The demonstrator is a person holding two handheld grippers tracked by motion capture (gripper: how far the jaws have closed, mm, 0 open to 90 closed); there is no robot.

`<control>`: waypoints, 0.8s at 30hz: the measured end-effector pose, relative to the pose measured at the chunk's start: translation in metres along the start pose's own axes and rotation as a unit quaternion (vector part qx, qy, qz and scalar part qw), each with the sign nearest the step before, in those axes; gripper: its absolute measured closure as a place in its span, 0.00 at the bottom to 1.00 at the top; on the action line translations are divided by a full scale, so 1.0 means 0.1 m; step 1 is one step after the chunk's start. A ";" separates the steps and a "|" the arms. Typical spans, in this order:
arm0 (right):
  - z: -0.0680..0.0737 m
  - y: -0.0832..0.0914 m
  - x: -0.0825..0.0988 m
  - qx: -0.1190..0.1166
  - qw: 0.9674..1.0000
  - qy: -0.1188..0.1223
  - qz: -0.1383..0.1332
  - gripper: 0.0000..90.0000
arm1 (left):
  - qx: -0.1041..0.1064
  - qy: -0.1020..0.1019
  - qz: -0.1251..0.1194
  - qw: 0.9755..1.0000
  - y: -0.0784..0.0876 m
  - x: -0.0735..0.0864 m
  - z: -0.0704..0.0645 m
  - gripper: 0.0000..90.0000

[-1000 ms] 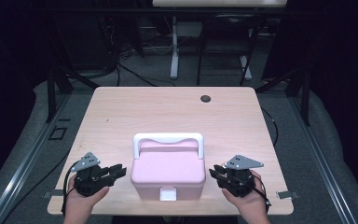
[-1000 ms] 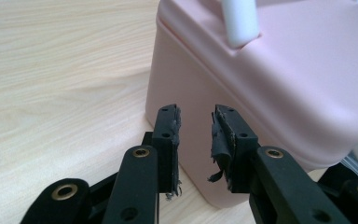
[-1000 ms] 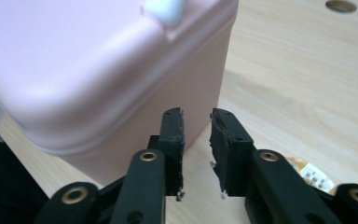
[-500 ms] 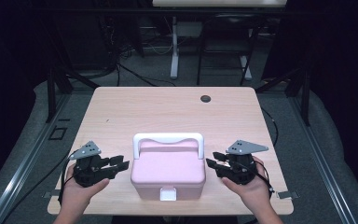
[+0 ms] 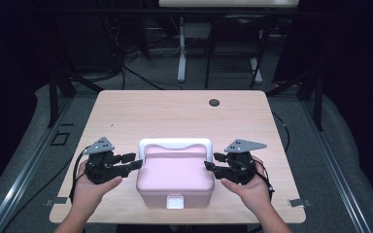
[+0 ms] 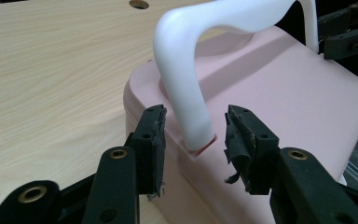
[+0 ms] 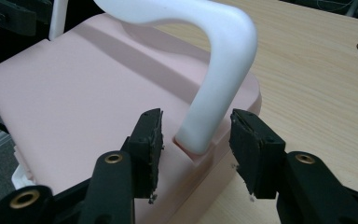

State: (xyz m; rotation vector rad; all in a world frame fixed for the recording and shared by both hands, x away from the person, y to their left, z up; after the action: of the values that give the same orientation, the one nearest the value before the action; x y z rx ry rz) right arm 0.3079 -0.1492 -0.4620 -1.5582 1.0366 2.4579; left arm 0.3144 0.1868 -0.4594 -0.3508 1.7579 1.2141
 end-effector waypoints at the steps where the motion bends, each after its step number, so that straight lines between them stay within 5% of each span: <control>1: -0.01 -0.01 0.00 -0.001 1.000 0.000 -0.001 0.59 | 0.001 0.000 0.000 1.000 -0.02 -0.01 0.00 0.64; 11: -0.03 -0.06 -0.04 0.000 1.000 0.001 -0.009 0.67 | -0.012 -0.010 0.004 1.000 -0.15 -0.06 -0.06 0.68; 24: 0.03 -0.04 0.00 0.003 0.999 0.029 -0.013 0.78 | -0.016 -0.019 -0.016 1.000 -0.09 -0.01 -0.10 0.79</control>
State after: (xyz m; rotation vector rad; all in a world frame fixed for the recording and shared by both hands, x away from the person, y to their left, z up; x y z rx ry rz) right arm 0.3065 -0.1445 -0.4631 -1.6385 1.0240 2.4031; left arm 0.3157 0.1739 -0.4629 -0.3713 1.6951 1.2204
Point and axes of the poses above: each handheld gripper's, and its own axes: y roughly backward along the jaws, x roughly out of its underside, z roughly to its left, the point moved 3 cm from there along -y, roughly forward along the jaws, and after that the axes turned 15 degrees about -x, right-handed, at the moved point
